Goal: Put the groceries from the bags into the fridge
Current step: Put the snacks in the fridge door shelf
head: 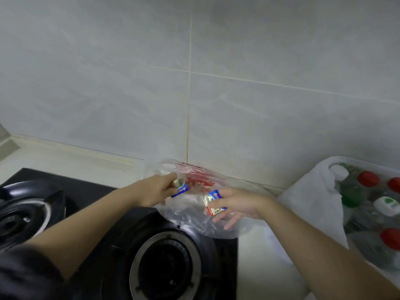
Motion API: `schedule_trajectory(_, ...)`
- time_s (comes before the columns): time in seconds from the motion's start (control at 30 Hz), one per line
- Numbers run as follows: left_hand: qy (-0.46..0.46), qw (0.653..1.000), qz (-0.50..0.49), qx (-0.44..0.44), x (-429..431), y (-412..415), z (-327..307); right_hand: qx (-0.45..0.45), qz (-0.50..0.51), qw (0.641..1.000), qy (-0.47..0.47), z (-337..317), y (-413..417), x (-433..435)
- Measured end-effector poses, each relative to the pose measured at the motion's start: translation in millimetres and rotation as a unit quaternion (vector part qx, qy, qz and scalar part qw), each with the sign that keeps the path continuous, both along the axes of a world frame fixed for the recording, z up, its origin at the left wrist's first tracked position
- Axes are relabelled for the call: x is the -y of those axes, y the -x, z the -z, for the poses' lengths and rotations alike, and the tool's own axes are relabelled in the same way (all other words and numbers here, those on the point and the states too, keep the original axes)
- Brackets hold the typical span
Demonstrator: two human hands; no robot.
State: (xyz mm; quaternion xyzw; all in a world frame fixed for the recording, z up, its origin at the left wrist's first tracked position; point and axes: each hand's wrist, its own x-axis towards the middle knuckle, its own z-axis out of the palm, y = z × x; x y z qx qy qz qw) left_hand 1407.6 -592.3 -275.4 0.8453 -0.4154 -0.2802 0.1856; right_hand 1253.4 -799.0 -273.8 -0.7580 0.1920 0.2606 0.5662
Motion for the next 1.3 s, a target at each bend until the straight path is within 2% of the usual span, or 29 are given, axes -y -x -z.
schedule_trajectory(0.07,-0.022,0.998,-0.035,0.038,0.4,-10.1,15.3,0.006,0.036,0.997,0.068,23.8,-3.5,3.1)
schedule_trajectory(0.17,-0.038,0.995,-0.084,0.030,7.1,-15.8,32.8,0.021,0.099,0.989,0.109,48.0,-7.4,7.4)
schedule_trajectory(0.27,-0.055,0.993,-0.095,0.041,8.9,-12.6,41.6,0.041,0.081,0.989,0.119,50.7,-3.0,5.9)
schedule_trajectory(0.37,-0.050,0.988,-0.113,0.094,6.0,-5.1,32.9,0.069,0.076,0.983,0.154,47.2,2.7,3.8)
schedule_trajectory(0.5,0.010,0.973,-0.179,0.147,-6.8,19.6,2.5,0.110,0.133,0.979,0.110,28.2,8.6,-3.1)
schedule_trajectory(0.6,0.094,0.959,-0.247,0.103,-22.3,52.9,-26.6,0.149,0.154,0.973,0.086,2.4,20.0,-17.6)
schedule_trajectory(0.73,0.161,0.934,-0.313,0.062,-53.5,118.7,-67.2,0.183,0.140,0.971,0.061,-25.7,43.7,-46.5)
schedule_trajectory(1.0,0.288,0.846,-0.446,0.042,-137.1,258.1,-118.1,0.258,0.044,0.963,-0.068,-84.5,117.6,-149.4)
schedule_trajectory(1.1,0.327,0.797,-0.507,0.027,-164.4,308.1,-127.9,0.274,0.012,0.955,-0.112,-101.8,145.9,-185.7)
schedule_trajectory(1.23,0.395,0.709,-0.583,0.026,-199.8,364.1,-138.7,0.282,-0.026,0.941,-0.184,-120.1,180.9,-229.4)
schedule_trajectory(1.3,0.419,0.676,-0.606,0.037,-217.5,390.7,-145.3,0.280,-0.043,0.934,-0.217,-125.7,198.0,-253.9)
